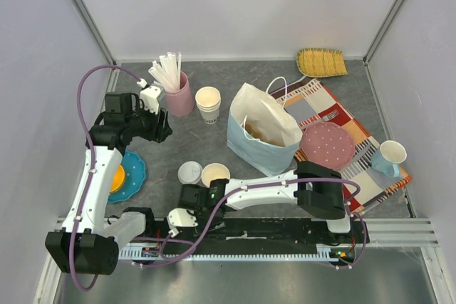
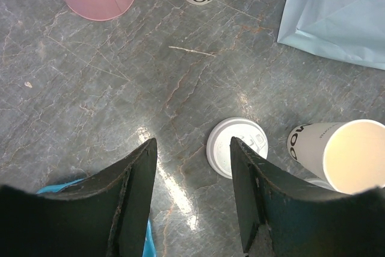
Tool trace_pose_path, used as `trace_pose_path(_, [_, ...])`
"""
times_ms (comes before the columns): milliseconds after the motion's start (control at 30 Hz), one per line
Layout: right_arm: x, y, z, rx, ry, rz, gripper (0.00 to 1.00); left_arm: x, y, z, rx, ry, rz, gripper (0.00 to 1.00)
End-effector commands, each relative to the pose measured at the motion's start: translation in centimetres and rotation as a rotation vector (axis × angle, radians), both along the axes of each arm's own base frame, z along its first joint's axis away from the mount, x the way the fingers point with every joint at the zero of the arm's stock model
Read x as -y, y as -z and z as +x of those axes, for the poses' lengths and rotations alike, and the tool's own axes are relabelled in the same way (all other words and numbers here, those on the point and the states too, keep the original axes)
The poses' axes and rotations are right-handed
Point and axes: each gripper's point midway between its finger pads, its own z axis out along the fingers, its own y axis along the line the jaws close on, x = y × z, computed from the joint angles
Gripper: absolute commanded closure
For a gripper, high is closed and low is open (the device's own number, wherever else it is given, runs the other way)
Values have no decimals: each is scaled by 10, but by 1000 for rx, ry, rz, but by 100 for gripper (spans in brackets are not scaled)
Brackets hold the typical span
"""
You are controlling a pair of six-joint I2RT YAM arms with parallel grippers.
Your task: Pack the takeout coffee
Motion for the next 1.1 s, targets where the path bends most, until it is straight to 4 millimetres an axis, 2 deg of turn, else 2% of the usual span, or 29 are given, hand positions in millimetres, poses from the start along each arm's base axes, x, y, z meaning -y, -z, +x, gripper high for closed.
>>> trace_pose_path(0, [-3,9,-1,-10,-30,-2,49,2,-6,1,26,-7,-30,42])
trace_pose_path(367, [-2,23,-1,-33,-30,-30,67,3,-7,1,24,-6,-40,42])
trace_pose_path(567, [-7,10,-5,-32,-41,4,80,3,-7,2,24,-5,-42,42])
trace_pose_path(767, [-14,-10,-15,-73,-45,45,91,2,-7,2,23,-8,-42,42])
trace_pose_path(1000, [-23,-36,-16,-80,-52,102,100,0,-7,3,25,-13,-40,42])
trace_pose_path(1067, [-22,-37,-16,-78,-51,102,100,0,-8,3,25,-13,-41,42])
